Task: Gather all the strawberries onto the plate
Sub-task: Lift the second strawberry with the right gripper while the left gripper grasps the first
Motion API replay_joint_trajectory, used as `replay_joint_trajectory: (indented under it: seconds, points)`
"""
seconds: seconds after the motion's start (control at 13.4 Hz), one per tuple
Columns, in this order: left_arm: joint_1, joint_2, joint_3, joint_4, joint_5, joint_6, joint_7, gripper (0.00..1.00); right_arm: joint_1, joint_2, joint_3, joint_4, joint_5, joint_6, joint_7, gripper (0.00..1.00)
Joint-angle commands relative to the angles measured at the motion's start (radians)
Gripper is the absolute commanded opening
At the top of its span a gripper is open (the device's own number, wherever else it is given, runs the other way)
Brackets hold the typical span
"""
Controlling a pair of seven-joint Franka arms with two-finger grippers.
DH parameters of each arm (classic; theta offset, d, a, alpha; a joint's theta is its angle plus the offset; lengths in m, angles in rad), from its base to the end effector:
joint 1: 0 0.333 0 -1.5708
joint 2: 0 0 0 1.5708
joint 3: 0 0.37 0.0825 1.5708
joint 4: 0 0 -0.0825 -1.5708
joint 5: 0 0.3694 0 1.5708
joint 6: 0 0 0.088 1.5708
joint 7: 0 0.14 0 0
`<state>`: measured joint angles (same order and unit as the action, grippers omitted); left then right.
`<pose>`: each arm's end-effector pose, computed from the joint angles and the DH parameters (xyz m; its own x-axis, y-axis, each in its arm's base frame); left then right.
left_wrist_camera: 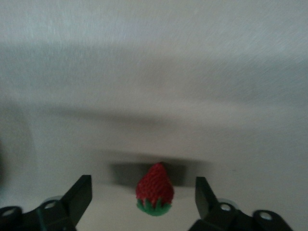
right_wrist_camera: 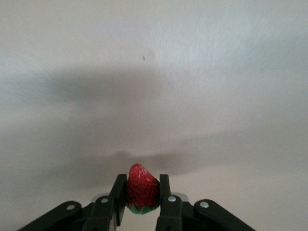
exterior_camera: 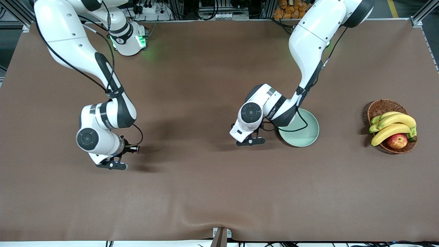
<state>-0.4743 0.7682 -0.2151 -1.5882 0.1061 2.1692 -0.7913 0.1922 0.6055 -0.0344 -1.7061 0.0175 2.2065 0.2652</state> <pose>0.5560 -0.4226 0.1938 0.9820 0.0852 -0.1684 0.0748 -0.9949 -0.0671 0.6705 0.1104 0.2536 0.9885 -0.1143 -0.0991 -0.1115 -0.9932 0.0338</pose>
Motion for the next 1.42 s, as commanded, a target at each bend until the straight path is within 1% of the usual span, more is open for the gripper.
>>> replay_joint_trajectory:
  seconds: [0.0,0.07,0.15,0.22,0.3,0.45,0.52,0.75,0.82,0.97,1.04,1.12,1.19,1.27,1.34]
  points:
    - [-0.007,-0.032,0.0,-0.038,0.024,0.018,-0.034,0.73,-0.016,-0.068,0.001,0.017,0.009,-0.04,-0.009,0.0]
    - [-0.006,-0.032,0.0,-0.041,0.024,0.018,-0.036,0.6,-0.02,-0.079,0.001,0.032,0.009,-0.059,-0.011,0.0]
    - [-0.006,-0.032,-0.001,-0.041,0.024,0.018,-0.039,0.42,-0.022,-0.088,0.001,0.054,0.009,-0.083,-0.011,0.0]
    - [-0.007,-0.03,-0.001,-0.041,0.024,0.017,-0.04,0.19,-0.023,-0.095,0.002,0.075,0.009,-0.114,-0.011,0.0]
    - [-0.006,-0.032,-0.001,-0.041,0.024,0.014,-0.039,0.0,-0.022,-0.104,0.004,0.092,0.01,-0.144,-0.011,0.0]
    - [0.008,-0.052,-0.001,-0.038,0.024,0.004,-0.037,0.0,-0.02,-0.121,0.014,0.114,0.015,-0.18,-0.009,0.0]
    - [0.022,-0.081,0.0,-0.041,0.024,0.001,-0.037,0.0,-0.019,-0.13,0.022,0.118,0.037,-0.18,-0.009,0.0]
    - [0.135,-0.203,-0.004,-0.038,0.024,-0.141,0.048,0.0,-0.011,-0.147,0.03,0.12,0.181,-0.18,-0.009,0.0]
    - [0.176,-0.225,-0.004,-0.039,0.024,-0.193,0.097,0.0,-0.011,-0.147,0.047,0.128,0.221,-0.177,-0.008,0.0]
    - [0.21,-0.227,-0.003,-0.042,0.024,-0.261,0.151,0.0,-0.008,-0.141,0.065,0.143,0.304,-0.168,-0.006,0.0]
    - [0.213,-0.224,0.003,-0.061,0.026,-0.262,0.155,0.0,0.009,-0.138,0.065,0.145,0.352,-0.16,-0.007,0.0]
    - [0.241,-0.222,0.006,-0.081,0.029,-0.258,0.164,0.0,0.028,-0.135,0.064,0.148,0.386,-0.133,-0.007,0.0]
    - [0.279,-0.221,0.0,-0.096,0.053,-0.253,0.173,0.0,0.062,-0.128,0.064,0.148,0.4,-0.09,-0.004,0.0]
    - [0.286,-0.216,-0.001,-0.114,0.078,-0.249,0.182,0.0,0.099,-0.118,0.064,0.148,0.401,-0.059,0.003,0.0]
    - [0.287,-0.213,-0.001,-0.146,0.089,-0.212,0.19,0.0,0.152,-0.101,0.062,0.148,0.4,-0.013,0.005,0.0]
